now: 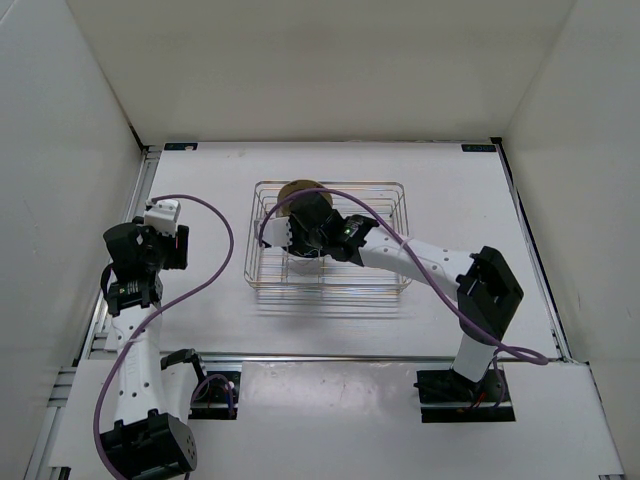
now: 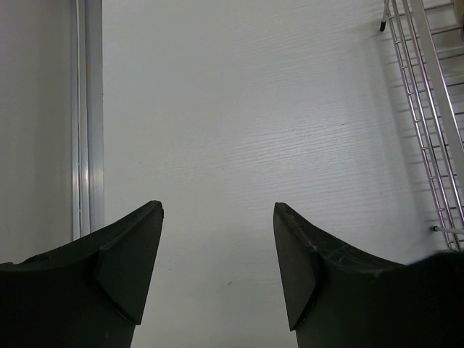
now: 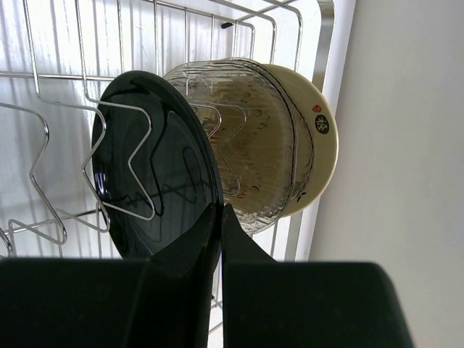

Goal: Load the plates into the dish rack

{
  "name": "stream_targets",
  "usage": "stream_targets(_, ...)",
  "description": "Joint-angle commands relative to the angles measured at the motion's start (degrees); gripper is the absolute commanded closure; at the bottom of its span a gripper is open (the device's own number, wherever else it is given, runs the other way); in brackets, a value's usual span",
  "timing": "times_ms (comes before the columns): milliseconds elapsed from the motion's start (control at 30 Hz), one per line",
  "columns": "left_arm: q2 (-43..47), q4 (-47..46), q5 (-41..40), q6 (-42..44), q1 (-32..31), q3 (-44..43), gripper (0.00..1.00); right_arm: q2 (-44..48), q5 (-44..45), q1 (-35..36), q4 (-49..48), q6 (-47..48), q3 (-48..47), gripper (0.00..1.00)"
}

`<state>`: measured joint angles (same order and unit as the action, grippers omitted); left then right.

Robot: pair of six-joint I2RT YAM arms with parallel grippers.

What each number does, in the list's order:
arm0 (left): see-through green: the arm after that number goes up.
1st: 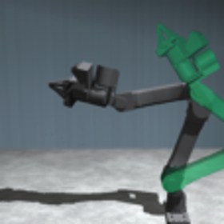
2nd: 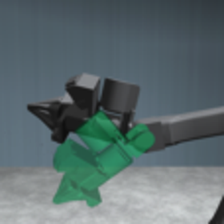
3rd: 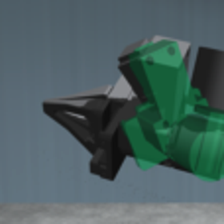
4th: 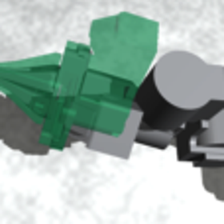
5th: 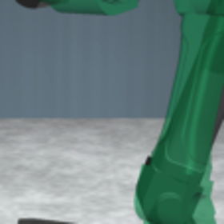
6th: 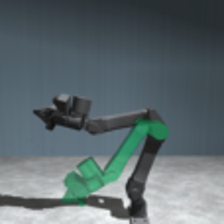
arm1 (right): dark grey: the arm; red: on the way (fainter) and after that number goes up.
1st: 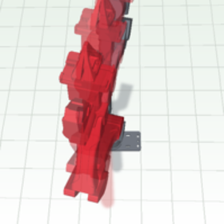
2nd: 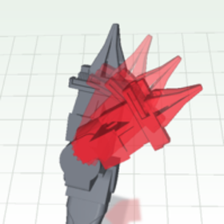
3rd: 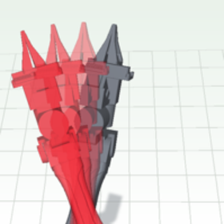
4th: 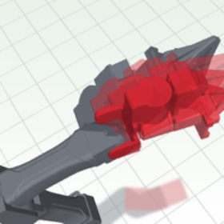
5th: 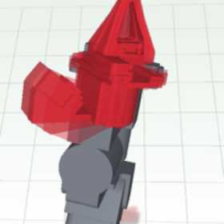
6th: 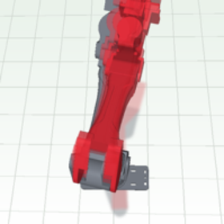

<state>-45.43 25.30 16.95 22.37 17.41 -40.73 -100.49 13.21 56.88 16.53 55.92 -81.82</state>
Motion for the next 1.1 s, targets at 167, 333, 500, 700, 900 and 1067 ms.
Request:
stream_targets(167, 1.22, -0.87, 0.36, -0.22, 0.26, 0.21, 0.27, -0.49, -1.35, 0.07, 0.34, -4.33, -3.08, 1.00)
stream_targets(333, 1.22, -0.87, 0.36, -0.22, 0.26, 0.74, 0.27, -2.34, -1.87, 1.13, 0.96, -6.17, -6.15, 0.97)
stream_targets(500, 1.74, -0.87, 0.36, -0.22, 0.26, 0.74, 0.27, -4.45, -1.87, 1.65, 1.48, -6.70, -8.27, 0.95)
stream_targets(700, 1.75, -0.87, -0.16, -0.22, 0.26, 0.74, 0.27, -4.45, -1.35, 1.65, 2.01, -7.23, -8.88, 0.91)
stream_targets(900, 1.75, -0.87, -0.16, -0.22, 0.26, 0.74, 0.27, -3.93, -0.73, 1.65, 2.54, -7.76, -6.43, 0.80)
stream_targets(1067, 2.28, -0.87, -0.16, -0.22, 0.78, 0.74, 0.27, -3.31, -0.12, 1.65, 2.54, -7.76, -5.89, 0.78)
